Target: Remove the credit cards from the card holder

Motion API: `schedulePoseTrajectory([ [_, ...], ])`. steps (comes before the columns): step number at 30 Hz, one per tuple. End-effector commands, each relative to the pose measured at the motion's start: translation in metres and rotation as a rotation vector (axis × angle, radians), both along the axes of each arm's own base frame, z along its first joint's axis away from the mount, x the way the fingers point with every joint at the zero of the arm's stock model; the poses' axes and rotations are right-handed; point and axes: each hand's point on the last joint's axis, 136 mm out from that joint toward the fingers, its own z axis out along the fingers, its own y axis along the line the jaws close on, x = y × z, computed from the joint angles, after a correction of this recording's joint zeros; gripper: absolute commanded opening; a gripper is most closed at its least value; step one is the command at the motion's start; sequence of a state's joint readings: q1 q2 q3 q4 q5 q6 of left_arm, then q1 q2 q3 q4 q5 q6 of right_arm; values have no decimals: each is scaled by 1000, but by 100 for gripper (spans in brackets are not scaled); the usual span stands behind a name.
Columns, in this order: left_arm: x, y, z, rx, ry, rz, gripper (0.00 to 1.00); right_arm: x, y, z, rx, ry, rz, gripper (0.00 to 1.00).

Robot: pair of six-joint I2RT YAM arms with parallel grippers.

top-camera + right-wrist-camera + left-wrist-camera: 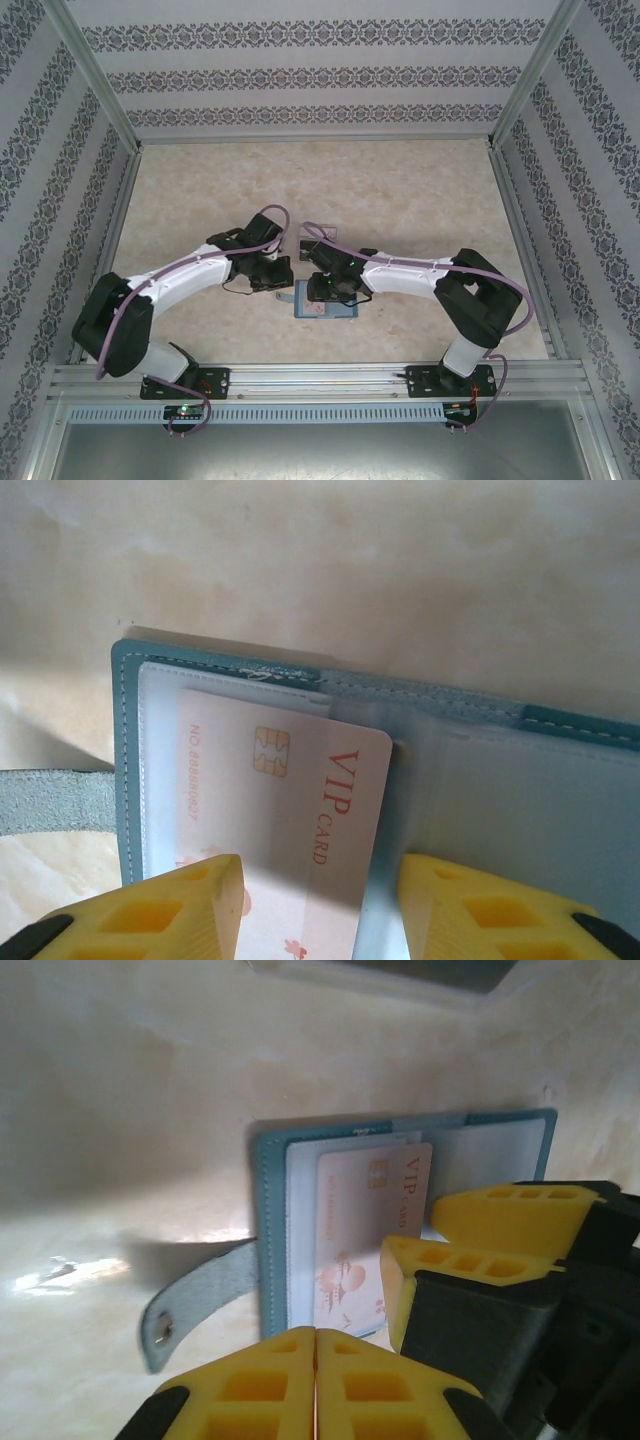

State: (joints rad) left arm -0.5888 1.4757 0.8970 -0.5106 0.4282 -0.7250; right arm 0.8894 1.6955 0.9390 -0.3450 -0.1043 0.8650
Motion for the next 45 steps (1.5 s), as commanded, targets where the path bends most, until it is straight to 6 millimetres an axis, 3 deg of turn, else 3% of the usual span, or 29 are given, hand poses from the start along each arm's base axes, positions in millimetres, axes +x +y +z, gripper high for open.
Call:
schedulePoseTrajectory([
  [1,6,-26,1,-63,7,-10,7,-5,-4,-3,15,19,2,46],
  [7,6,-41,-24,-60,64,-35,5,-5,-3,-3,59,30,-1,44],
  [20,-7,-29,-65,31,152,-47,4,-5,11,-2,179,65,-13,42],
  [35,-10,-24,-69,53,161,-50,4,-1,23,29,356,53,-30,34],
  [45,-10,-24,-67,55,159,-54,3,3,14,17,366,66,-72,15],
])
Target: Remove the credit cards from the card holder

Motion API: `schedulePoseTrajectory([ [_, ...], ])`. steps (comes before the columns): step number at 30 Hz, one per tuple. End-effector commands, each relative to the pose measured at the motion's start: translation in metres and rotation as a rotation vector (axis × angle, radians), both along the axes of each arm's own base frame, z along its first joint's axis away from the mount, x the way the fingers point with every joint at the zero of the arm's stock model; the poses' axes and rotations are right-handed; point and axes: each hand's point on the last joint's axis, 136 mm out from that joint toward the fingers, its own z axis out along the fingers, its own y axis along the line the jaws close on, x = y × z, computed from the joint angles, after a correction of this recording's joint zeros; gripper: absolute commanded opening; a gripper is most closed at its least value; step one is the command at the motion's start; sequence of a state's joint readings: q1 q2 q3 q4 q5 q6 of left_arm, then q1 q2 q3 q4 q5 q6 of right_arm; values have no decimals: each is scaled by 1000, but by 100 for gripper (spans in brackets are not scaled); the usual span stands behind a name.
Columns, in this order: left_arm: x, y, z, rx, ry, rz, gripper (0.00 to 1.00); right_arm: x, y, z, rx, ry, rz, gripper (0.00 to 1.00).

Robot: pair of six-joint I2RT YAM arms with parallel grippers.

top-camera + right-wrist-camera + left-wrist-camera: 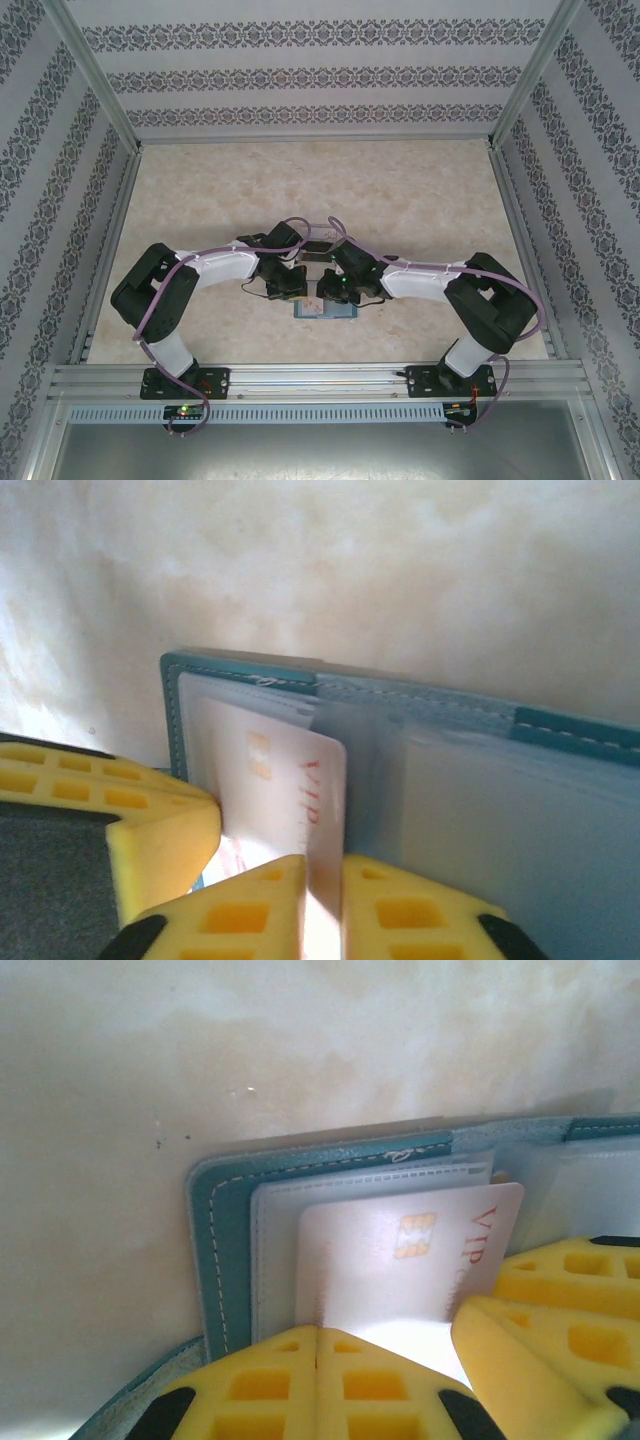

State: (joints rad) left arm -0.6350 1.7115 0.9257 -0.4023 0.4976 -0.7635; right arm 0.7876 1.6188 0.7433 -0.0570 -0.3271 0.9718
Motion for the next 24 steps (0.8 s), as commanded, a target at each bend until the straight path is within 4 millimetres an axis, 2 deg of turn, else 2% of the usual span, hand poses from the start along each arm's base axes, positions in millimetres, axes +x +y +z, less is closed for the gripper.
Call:
schedulePoseTrajectory([
  [1,-6,6,-16,55,21,-21,4,3,12,14,91,-27,13,13],
  [9,-5,10,-15,80,14,-23,3,3,-3,11,48,-36,-5,5],
  [17,-6,13,-15,93,9,-26,3,0,-35,10,-79,-48,-20,4],
  [24,-6,13,-13,90,5,-27,3,-1,-52,18,-169,-68,-16,3],
])
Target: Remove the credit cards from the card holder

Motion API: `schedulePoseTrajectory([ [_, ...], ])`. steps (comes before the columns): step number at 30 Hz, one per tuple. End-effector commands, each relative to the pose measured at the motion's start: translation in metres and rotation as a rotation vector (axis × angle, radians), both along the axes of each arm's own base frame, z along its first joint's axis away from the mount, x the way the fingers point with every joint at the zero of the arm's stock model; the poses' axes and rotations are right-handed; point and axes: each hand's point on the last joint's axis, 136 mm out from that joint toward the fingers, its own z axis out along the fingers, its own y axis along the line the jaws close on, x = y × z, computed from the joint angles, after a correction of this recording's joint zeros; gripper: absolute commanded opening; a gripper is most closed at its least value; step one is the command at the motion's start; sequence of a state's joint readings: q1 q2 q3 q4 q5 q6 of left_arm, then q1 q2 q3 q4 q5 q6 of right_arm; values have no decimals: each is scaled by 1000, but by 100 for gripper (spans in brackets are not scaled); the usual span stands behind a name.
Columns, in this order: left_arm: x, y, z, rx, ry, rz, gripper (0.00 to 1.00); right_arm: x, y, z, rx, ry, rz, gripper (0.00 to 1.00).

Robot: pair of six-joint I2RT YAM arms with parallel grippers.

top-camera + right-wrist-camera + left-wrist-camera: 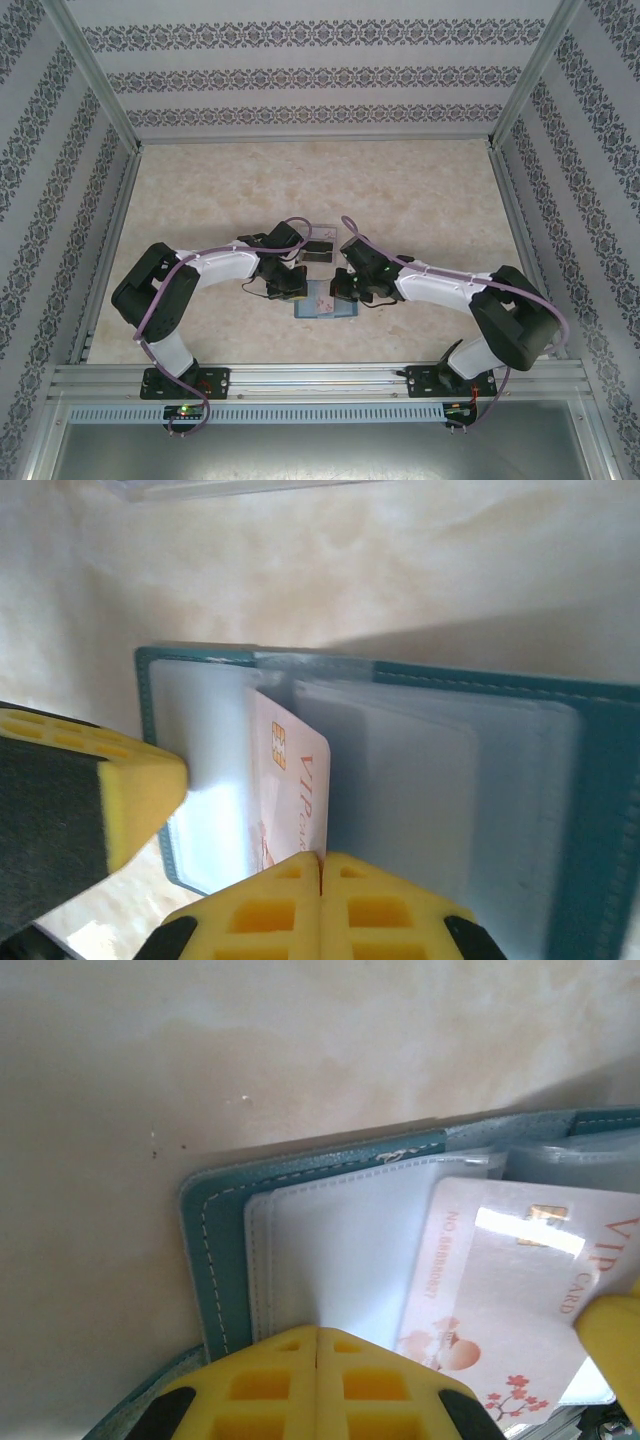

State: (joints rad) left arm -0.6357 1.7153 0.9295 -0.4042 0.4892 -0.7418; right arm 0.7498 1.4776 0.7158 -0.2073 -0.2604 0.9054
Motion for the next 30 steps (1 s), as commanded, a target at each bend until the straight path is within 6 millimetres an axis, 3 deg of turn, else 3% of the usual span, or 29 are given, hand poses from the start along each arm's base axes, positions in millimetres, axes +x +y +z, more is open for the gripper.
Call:
schedulePoseTrajectory([
  [1,-7,12,-12,83,17,-9,3,1,-18,4,-102,-23,-3,3],
  [11,-6,11,-11,78,16,-13,3,1,-8,11,-139,-34,35,4],
  [23,-7,11,-12,77,18,-13,3,3,-19,17,-278,-48,58,4],
  [30,-6,10,-11,73,17,-13,3,3,-2,14,-231,-33,70,5],
])
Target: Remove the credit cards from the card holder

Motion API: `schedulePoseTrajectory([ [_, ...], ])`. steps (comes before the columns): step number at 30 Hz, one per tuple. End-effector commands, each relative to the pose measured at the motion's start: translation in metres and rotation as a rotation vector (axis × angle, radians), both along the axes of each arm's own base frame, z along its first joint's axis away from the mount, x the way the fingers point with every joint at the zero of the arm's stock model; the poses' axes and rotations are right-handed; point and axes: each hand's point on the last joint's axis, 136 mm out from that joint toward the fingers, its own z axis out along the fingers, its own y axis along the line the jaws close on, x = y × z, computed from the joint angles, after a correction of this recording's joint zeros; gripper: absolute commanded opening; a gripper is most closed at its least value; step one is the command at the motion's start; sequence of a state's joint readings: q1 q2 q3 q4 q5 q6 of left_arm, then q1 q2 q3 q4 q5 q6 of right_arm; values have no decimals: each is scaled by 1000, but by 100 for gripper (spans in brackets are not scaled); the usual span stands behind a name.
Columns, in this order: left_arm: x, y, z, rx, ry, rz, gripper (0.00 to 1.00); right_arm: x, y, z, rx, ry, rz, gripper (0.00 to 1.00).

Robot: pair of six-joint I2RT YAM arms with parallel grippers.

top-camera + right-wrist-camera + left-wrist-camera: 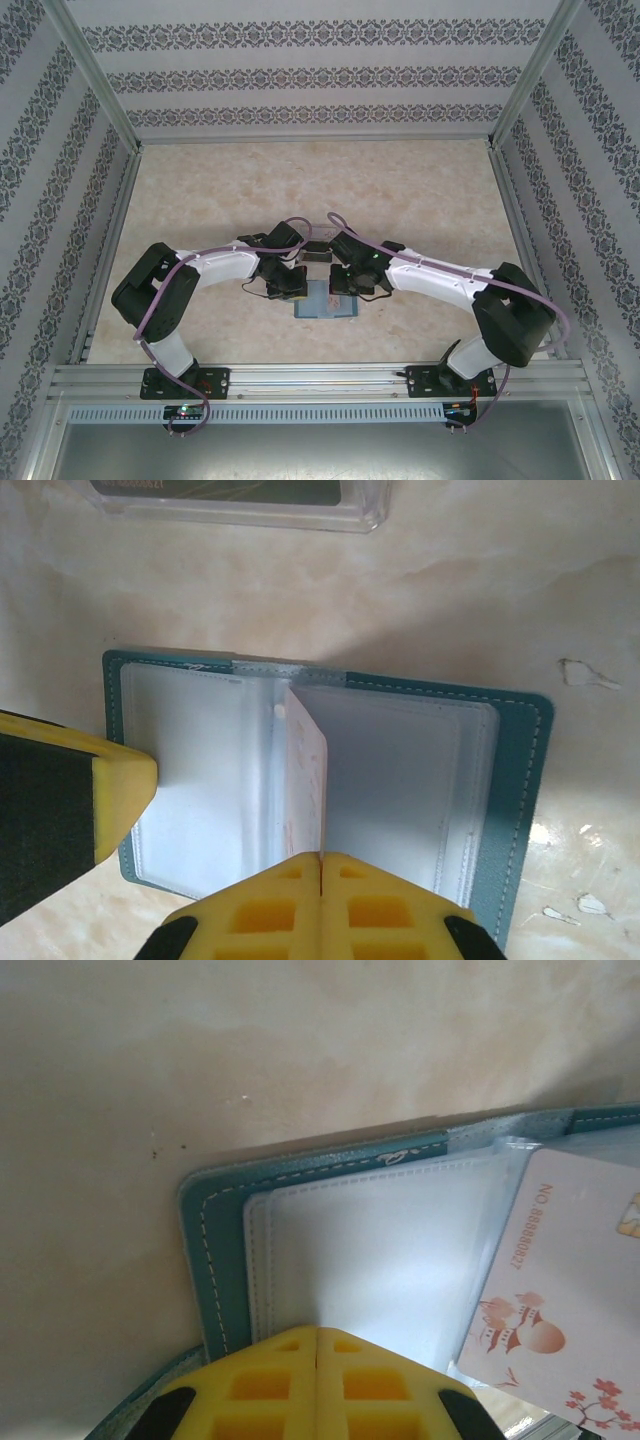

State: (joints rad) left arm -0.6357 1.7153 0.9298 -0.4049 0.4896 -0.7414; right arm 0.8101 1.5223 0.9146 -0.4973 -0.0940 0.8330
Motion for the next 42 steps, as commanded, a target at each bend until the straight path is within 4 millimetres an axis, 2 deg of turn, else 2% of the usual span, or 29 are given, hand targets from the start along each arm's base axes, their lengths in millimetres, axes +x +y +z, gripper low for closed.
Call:
schedulePoseTrajectory([
  [1,-6,10,-12,75,17,-14,3,-3,6,-4,-16,11,19,5],
  [4,-6,10,-12,74,17,-13,3,-3,12,-5,3,17,21,8],
  [9,-6,10,-12,73,17,-14,3,-6,19,-1,40,18,16,20],
  [12,-6,9,-12,71,18,-13,3,-8,23,2,79,18,9,21],
  [22,-4,8,-8,64,9,-13,4,-10,14,6,50,4,5,8],
  [31,-2,13,0,81,-27,-9,3,-1,0,28,7,-70,22,4],
  [39,-2,20,-2,127,-28,-24,3,3,0,53,-23,-161,258,5],
  [42,-3,25,-3,156,-31,-31,3,12,-4,62,-61,-218,358,6],
])
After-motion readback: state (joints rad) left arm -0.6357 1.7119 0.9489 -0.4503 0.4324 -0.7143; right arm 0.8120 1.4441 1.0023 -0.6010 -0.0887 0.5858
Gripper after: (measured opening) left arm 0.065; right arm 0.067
